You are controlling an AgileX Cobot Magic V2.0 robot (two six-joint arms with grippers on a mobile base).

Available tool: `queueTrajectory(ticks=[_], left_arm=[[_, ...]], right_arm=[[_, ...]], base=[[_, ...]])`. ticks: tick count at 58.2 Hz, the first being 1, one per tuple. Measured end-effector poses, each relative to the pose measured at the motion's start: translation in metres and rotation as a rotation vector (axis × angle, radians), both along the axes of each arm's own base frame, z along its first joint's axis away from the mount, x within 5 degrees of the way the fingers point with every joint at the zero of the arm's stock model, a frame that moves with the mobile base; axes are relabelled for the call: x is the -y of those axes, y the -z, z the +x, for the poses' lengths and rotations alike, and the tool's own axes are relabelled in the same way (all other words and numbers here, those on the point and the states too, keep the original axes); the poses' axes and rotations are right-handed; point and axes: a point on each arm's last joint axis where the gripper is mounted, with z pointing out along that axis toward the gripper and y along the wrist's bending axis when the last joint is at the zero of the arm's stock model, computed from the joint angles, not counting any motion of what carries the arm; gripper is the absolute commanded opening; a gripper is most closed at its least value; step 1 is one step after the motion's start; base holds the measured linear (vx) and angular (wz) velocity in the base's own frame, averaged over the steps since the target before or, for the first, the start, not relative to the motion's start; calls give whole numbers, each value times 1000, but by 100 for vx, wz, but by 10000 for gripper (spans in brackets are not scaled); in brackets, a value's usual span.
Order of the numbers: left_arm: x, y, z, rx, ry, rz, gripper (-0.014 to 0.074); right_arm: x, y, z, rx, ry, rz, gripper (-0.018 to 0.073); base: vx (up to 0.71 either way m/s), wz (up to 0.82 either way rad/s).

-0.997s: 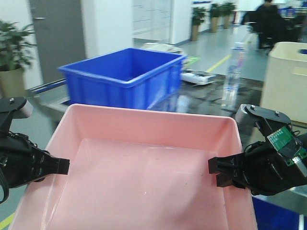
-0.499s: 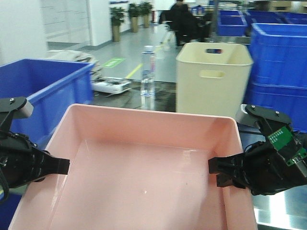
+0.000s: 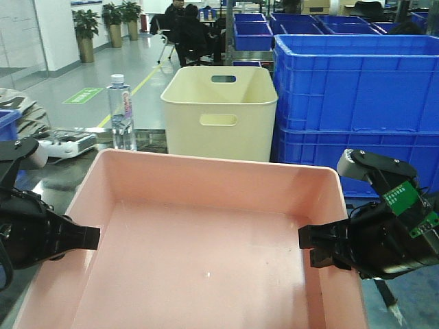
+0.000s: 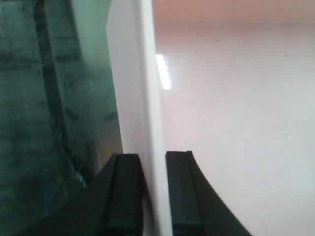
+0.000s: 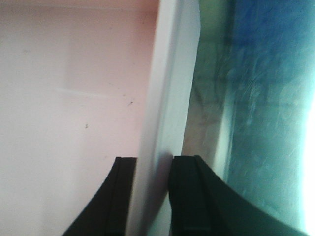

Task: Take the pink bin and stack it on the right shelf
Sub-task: 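Hold the pink bin with both grippers while the base drives to the shelf, then lower the pink bin onto the shelf surface and open both grippers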

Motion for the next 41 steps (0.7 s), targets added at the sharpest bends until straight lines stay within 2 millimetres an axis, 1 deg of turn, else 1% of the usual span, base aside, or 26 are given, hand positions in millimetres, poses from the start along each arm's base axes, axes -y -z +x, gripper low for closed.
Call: queueTrajectory(ticks=[21,41], left_arm=[[0,0,0,0,0,1,-5],[0,0,0,0,0,1,-5]], right_arm=[[0,0,0,0,0,0,-8],[0,0,0,0,0,0,-8]], base=[[20,-7],[10,-1]])
